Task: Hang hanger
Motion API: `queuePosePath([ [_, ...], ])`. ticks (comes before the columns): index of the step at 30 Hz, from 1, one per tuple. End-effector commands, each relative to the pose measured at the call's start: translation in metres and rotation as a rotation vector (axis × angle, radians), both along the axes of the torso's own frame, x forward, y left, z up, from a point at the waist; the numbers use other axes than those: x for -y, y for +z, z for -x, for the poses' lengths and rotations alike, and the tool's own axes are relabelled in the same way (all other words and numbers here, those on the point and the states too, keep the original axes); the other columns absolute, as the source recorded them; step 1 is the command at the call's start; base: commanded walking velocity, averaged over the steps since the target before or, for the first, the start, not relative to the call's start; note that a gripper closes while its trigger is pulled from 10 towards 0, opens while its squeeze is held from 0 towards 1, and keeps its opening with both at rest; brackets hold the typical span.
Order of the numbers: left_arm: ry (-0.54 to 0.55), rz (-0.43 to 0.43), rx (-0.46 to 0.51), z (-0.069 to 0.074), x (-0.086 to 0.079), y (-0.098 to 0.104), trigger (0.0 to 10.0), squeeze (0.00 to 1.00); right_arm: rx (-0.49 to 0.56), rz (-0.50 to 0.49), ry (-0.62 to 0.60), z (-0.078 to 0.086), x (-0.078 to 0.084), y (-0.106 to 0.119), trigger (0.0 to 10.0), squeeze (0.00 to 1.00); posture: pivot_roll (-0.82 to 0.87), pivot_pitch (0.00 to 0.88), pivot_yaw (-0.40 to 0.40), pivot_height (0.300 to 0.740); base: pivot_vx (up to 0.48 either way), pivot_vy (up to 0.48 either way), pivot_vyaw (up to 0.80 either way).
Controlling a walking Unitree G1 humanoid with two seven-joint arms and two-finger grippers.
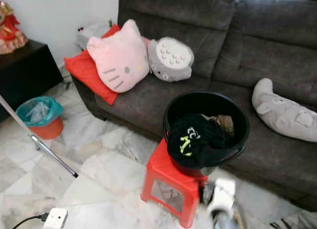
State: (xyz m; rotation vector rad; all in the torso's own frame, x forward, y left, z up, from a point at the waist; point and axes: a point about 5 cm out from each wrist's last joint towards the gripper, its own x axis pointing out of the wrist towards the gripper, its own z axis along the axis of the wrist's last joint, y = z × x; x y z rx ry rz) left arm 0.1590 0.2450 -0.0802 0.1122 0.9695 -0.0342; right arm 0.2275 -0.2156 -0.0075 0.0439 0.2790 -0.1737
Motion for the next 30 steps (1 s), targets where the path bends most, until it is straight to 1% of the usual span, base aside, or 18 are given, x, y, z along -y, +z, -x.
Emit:
queuePosePath([
  [1, 0.001, -0.008, -0.016, 0.005, -0.002, -0.001, 10.0, 0.00, 0.011, 0.003, -0.009, 0.010, -0.005, 0.000, 10.0, 0.00, -0.23, 0.000, -0.031, 0.740, 0.000, 0.000, 0.00],
  [3, 0.000, -0.009, -0.017, 0.005, -0.003, -0.001, 10.0, 0.00, 0.044, 0.027, -0.006, 0.016, -0.006, 0.007, 10.0, 0.00, -0.23, 0.000, -0.029, 0.740, 0.000, 0.000, 0.00],
  [7, -0.004, -0.010, -0.018, 0.005, -0.003, -0.001, 10.0, 0.00, 0.088, 0.024, -0.001, 0.026, -0.009, 0.019, 10.0, 0.00, -0.24, 0.000, -0.030, 0.740, 0.000, 0.000, 0.00],
  [9, -0.003, -0.010, -0.017, 0.005, -0.003, -0.001, 10.0, 0.00, 0.097, 0.019, -0.002, 0.031, -0.010, 0.025, 10.0, 0.00, -0.24, 0.000, -0.030, 0.740, 0.000, 0.000, 0.00],
  [10, -0.004, -0.012, -0.016, 0.004, -0.004, -0.001, 10.0, 0.00, 0.096, -0.001, -0.011, 0.035, -0.009, 0.031, 10.0, 0.00, -0.24, 0.000, -0.028, 0.740, 0.000, 0.000, 0.00],
  [12, -0.005, -0.013, -0.016, 0.003, -0.004, -0.001, 10.0, 0.00, 0.093, -0.017, -0.014, 0.037, -0.008, 0.034, 10.0, 0.00, -0.24, 0.000, -0.026, 0.740, 0.000, 0.000, 0.00],
  [13, -0.006, -0.014, -0.015, 0.003, -0.004, 0.000, 10.0, 0.00, 0.096, -0.063, -0.007, 0.036, -0.007, 0.035, 10.0, 0.00, -0.25, 0.000, -0.024, 0.740, 0.000, 0.000, 0.00],
  [15, -0.006, -0.014, -0.014, 0.002, -0.004, 0.000, 10.0, 0.00, 0.096, -0.106, 0.015, 0.035, -0.008, 0.038, 10.0, 0.00, -0.25, 0.000, -0.024, 0.740, 0.000, 0.000, 0.00],
  [18, -0.005, -0.015, -0.011, 0.001, -0.004, 0.001, 10.0, 0.00, 0.101, -0.223, 0.091, 0.031, -0.013, 0.043, 10.0, 0.00, -0.25, 0.000, -0.024, 0.740, 0.000, 0.000, 0.00],
  [19, -0.006, -0.016, -0.010, 0.001, -0.004, 0.001, 10.0, 0.00, 0.099, -0.272, 0.135, 0.030, -0.015, 0.043, 10.0, 0.00, -0.25, 0.000, -0.024, 0.740, 0.000, 0.000, 0.00],
  [20, -0.006, -0.016, -0.010, 0.000, -0.004, 0.001, 10.0, 0.00, 0.095, -0.287, 0.154, 0.030, -0.016, 0.043, 10.0, 0.00, -0.25, 0.000, -0.024, 0.740, 0.000, 0.000, 0.00],
  [21, -0.022, -0.022, -0.008, -0.001, -0.004, 0.001, 10.0, 0.00, 0.076, -0.324, 0.183, 0.031, -0.016, 0.041, 10.0, 0.00, -0.25, 0.000, -0.023, 0.740, 0.000, 0.000, 0.00],
  [22, -0.022, -0.022, -0.008, -0.001, -0.004, 0.001, 10.0, 0.00, 0.076, -0.324, 0.183, 0.031, -0.016, 0.041, 10.0, 0.00, -0.25, 0.000, -0.023, 0.740, 0.000, 0.000, 0.00],
  [23, -0.028, -0.024, -0.007, -0.002, -0.004, 0.002, 10.0, 0.00, 0.052, -0.341, 0.178, 0.030, -0.012, 0.037, 10.0, 0.00, -0.25, 0.000, -0.023, 0.740, 0.000, 0.000, 0.00],
  [26, -0.027, -0.024, -0.005, -0.002, -0.004, 0.002, 10.0, 0.00, 0.045, -0.354, 0.146, 0.027, -0.005, 0.036, 10.0, 0.00, -0.24, 0.000, -0.021, 0.740, 0.000, 0.000, 0.00],
  [28, -0.026, -0.027, -0.003, -0.003, -0.004, 0.002, 10.0, 0.00, 0.070, -0.406, 0.114, 0.021, 0.003, 0.040, 10.0, 0.00, -0.24, 0.000, -0.019, 0.740, 0.000, 0.000, 0.00],
  [30, -0.026, -0.030, -0.002, -0.003, -0.005, 0.002, 10.0, 0.00, 0.084, -0.402, 0.087, 0.018, 0.007, 0.042, 10.0, 0.00, -0.24, 0.000, -0.019, 0.740, 0.000, 0.000, 0.00],
])
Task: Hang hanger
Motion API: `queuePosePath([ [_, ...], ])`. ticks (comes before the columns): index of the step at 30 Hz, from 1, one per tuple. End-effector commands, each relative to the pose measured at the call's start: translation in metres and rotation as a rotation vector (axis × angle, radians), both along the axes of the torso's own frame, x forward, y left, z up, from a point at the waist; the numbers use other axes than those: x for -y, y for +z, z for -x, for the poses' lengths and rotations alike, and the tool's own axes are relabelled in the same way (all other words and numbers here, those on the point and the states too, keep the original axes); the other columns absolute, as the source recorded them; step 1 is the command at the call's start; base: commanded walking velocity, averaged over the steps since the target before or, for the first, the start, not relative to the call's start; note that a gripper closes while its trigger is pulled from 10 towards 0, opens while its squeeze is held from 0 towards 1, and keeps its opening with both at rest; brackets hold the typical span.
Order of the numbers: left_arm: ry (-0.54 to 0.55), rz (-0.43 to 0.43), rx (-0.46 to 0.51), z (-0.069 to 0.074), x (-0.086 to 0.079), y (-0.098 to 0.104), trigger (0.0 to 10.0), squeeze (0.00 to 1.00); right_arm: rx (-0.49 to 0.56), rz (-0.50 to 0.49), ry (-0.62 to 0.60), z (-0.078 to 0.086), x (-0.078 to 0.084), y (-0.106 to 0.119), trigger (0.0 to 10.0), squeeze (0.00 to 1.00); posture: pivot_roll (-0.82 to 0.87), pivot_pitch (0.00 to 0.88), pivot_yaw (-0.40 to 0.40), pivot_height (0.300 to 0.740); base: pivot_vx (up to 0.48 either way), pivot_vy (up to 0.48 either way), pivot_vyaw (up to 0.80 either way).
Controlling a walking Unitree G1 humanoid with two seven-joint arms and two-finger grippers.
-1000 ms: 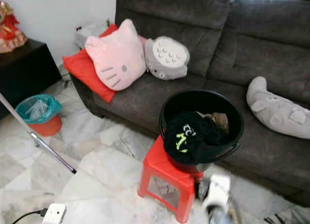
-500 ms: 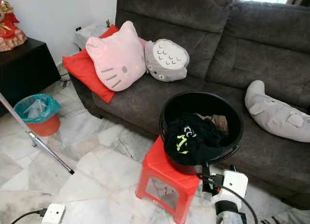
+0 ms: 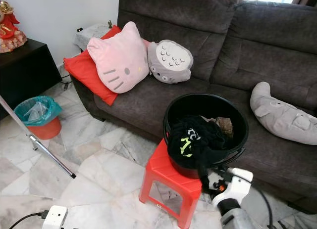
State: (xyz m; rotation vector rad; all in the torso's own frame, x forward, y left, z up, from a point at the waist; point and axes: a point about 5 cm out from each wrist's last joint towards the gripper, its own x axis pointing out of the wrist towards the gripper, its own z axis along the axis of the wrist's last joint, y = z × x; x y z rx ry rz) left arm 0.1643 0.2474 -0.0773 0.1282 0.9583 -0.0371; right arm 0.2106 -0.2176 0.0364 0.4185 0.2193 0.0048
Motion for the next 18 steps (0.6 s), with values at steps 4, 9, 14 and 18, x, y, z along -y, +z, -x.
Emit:
queuePosePath([
  [4, -0.017, -0.021, -0.012, 0.002, -0.002, 0.000, 10.0, 0.00, -0.036, 0.024, -0.132, -0.001, 0.019, -0.004, 10.0, 0.00, -0.24, 0.000, -0.017, 0.740, 0.000, 0.000, 0.00],
  [9, -0.022, -0.022, -0.012, 0.002, -0.002, 0.000, 10.0, 0.00, -0.042, -0.012, -0.107, -0.002, 0.017, -0.006, 10.0, 0.00, -0.24, 0.000, -0.017, 0.740, 0.000, 0.000, 0.00],
  [14, -0.026, -0.025, -0.013, 0.002, -0.002, 0.000, 10.0, 0.00, -0.035, -0.083, -0.106, -0.006, 0.012, -0.008, 10.0, 0.00, -0.24, 0.000, -0.016, 0.740, 0.000, 0.000, 0.00],
  [18, -0.027, -0.027, -0.013, 0.002, -0.002, 0.000, 10.0, 0.00, -0.024, -0.158, -0.122, -0.011, 0.011, -0.011, 10.0, 0.00, -0.24, 0.000, -0.017, 0.740, 0.000, 0.000, 0.00],
])
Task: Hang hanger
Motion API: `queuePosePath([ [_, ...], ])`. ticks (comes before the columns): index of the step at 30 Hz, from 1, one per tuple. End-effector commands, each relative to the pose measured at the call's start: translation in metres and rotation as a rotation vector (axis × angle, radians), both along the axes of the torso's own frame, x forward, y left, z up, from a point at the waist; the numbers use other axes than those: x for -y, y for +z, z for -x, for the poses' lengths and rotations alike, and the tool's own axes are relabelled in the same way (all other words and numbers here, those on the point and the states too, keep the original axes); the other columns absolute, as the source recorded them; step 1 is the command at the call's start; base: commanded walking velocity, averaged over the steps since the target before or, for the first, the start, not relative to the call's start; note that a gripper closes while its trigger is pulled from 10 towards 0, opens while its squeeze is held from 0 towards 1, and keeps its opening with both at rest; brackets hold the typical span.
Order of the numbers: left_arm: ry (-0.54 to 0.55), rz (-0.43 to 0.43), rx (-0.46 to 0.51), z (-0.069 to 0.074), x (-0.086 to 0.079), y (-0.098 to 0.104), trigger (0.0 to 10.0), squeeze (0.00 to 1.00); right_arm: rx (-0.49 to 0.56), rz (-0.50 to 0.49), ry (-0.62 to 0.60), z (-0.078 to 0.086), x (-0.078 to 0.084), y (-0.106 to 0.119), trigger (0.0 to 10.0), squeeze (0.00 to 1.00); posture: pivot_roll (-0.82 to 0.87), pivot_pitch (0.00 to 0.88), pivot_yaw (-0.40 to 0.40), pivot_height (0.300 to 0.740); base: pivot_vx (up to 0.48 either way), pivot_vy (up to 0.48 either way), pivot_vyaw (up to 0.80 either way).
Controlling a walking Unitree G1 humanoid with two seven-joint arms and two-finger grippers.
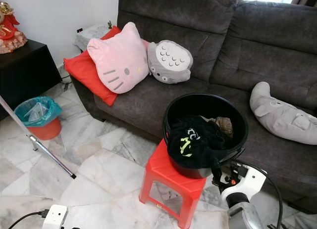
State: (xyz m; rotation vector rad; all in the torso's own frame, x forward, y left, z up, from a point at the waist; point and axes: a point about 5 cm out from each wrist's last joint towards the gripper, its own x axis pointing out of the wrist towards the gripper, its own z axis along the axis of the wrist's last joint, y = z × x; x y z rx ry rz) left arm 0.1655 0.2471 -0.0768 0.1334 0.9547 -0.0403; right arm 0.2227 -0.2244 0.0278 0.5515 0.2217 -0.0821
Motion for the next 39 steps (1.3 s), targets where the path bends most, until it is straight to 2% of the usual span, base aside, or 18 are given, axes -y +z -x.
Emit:
queuePosePath([
  [1, -0.023, -0.024, -0.016, 0.003, -0.002, -0.001, 10.0, 0.00, 0.005, -0.046, -0.022, -0.001, 0.004, -0.003, 10.0, 0.00, -0.24, 0.000, -0.017, 0.740, 0.000, 0.000, 0.00],
  [12, -0.025, -0.031, -0.011, 0.003, -0.003, 0.000, 10.0, 0.00, -0.037, -0.068, -0.030, -0.007, 0.007, -0.016, 10.0, 0.00, -0.23, 0.000, -0.008, 0.740, 0.000, 0.000, 0.00],
  [17, -0.029, -0.034, -0.012, 0.003, -0.004, 0.000, 10.0, 0.00, -0.029, -0.091, 0.007, -0.010, -0.002, -0.019, 10.0, 0.00, -0.23, 0.000, -0.006, 0.740, 0.000, 0.000, 0.00],
  [18, -0.029, -0.035, -0.012, 0.003, -0.004, 0.000, 10.0, 0.00, -0.023, -0.094, 0.015, -0.011, -0.004, -0.019, 8.9, 0.00, -0.23, 0.000, -0.006, 0.740, 0.000, 0.000, 0.00],
  [19, -0.029, -0.035, -0.012, 0.003, -0.004, 0.000, 10.0, 0.00, -0.019, -0.094, 0.019, -0.012, -0.005, -0.019, 8.9, 0.00, -0.23, 0.000, -0.006, 0.740, 0.000, 0.000, 0.00],
  [20, -0.030, -0.036, -0.012, 0.003, -0.004, 0.000, 10.0, 0.00, -0.016, -0.095, 0.022, -0.013, -0.006, -0.019, 4.5, 0.00, -0.22, 0.000, -0.005, 0.740, 0.000, 0.000, 0.00],
  [21, -0.031, -0.037, -0.013, 0.003, -0.004, 0.000, 10.0, 0.00, -0.011, -0.095, 0.025, -0.013, -0.006, -0.019, 3.0, 0.00, -0.22, 0.000, -0.004, 0.740, 0.000, 0.000, 0.00],
  [25, -0.033, -0.041, -0.014, 0.003, -0.005, 0.000, 10.0, 0.00, 0.011, -0.096, 0.038, -0.017, -0.008, -0.016, 2.4, 0.00, -0.23, 0.000, -0.004, 0.740, 0.000, 0.000, 0.00],
  [26, -0.034, -0.041, -0.014, 0.003, -0.005, 0.000, 10.0, 0.00, 0.019, -0.097, 0.044, -0.018, -0.008, -0.015, 2.9, 0.00, -0.23, 0.000, -0.004, 0.740, 0.000, 0.000, 0.00],
  [27, -0.034, -0.041, -0.014, 0.003, -0.005, 0.000, 10.0, 0.00, 0.019, -0.097, 0.044, -0.018, -0.008, -0.015, 2.9, 0.00, -0.23, 0.000, -0.004, 0.740, 0.000, 0.000, 0.00],
  [28, -0.036, -0.043, -0.015, 0.003, -0.005, 0.000, 10.0, 0.00, 0.026, -0.100, 0.055, -0.018, -0.009, -0.014, 10.0, 0.00, -0.23, 0.000, -0.004, 0.740, 0.000, 0.000, 0.00],
  [39, -0.047, -0.048, -0.019, 0.004, -0.005, 0.000, 10.0, 0.00, 0.075, -0.106, 0.120, -0.026, -0.016, -0.006, 10.0, 0.00, -0.23, 0.000, -0.002, 0.740, 0.000, 0.000, 0.00],
])
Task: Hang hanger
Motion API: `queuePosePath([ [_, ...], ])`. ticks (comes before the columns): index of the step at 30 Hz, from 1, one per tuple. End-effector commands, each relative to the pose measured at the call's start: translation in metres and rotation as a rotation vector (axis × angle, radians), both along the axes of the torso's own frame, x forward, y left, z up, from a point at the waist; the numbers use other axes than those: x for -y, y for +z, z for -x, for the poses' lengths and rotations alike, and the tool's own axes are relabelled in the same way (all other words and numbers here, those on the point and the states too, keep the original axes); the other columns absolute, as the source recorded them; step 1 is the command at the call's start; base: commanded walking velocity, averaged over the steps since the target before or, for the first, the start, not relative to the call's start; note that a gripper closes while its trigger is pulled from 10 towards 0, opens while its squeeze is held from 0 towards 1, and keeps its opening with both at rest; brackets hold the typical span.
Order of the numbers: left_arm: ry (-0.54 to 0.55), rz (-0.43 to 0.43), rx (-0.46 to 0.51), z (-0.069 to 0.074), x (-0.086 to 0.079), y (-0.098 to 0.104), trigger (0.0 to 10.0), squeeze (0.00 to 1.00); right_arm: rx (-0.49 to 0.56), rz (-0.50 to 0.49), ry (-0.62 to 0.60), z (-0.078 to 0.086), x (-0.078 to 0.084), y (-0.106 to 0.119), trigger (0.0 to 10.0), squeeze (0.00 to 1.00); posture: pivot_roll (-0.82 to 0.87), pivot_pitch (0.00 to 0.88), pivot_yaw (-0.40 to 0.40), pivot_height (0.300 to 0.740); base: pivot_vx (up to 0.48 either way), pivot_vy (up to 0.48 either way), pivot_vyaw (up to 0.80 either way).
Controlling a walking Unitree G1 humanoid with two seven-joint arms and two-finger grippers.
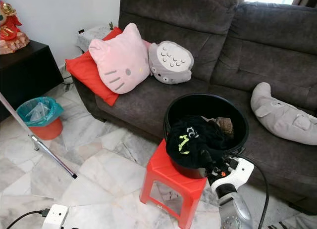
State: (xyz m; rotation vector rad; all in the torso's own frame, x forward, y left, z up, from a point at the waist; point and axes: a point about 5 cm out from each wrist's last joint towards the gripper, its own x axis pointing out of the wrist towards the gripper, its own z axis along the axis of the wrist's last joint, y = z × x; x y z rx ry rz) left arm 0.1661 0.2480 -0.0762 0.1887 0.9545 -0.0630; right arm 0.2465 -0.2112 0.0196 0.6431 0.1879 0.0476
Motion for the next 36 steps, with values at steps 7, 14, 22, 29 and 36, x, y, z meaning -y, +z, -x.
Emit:
queuePosePath([
  [7, -0.005, -0.014, -0.018, 0.004, -0.004, -0.001, 10.0, 0.00, 0.034, -0.013, 0.048, -0.005, -0.007, 0.005, 0.4, 0.00, -0.22, 0.000, -0.003, 0.740, 0.000, 0.000, 0.00],
  [14, -0.005, -0.009, -0.019, 0.004, -0.003, -0.001, 10.0, 0.00, 0.038, -0.013, 0.082, -0.003, -0.014, 0.005, 0.0, 0.00, -0.22, 0.000, -0.003, 0.740, 0.000, 0.000, 0.00],
  [22, -0.005, -0.005, -0.019, 0.003, -0.002, -0.001, 10.0, 0.00, 0.073, -0.003, 0.114, 0.000, -0.023, 0.015, 0.0, 0.00, -0.22, 0.000, -0.006, 0.740, 0.000, 0.000, 0.00],
  [29, -0.004, 0.004, -0.016, 0.003, -0.002, -0.001, 10.0, 0.00, 0.141, 0.010, 0.132, -0.001, -0.027, 0.035, 0.0, 0.00, -0.22, 0.000, -0.006, 0.740, 0.000, 0.000, 0.00],
  [36, -0.004, 0.004, -0.012, 0.002, -0.002, 0.000, 10.0, 0.00, 0.206, 0.033, 0.126, -0.009, -0.024, 0.056, 0.0, 0.00, -0.22, 0.000, -0.007, 0.740, 0.000, 0.000, 0.00],
])
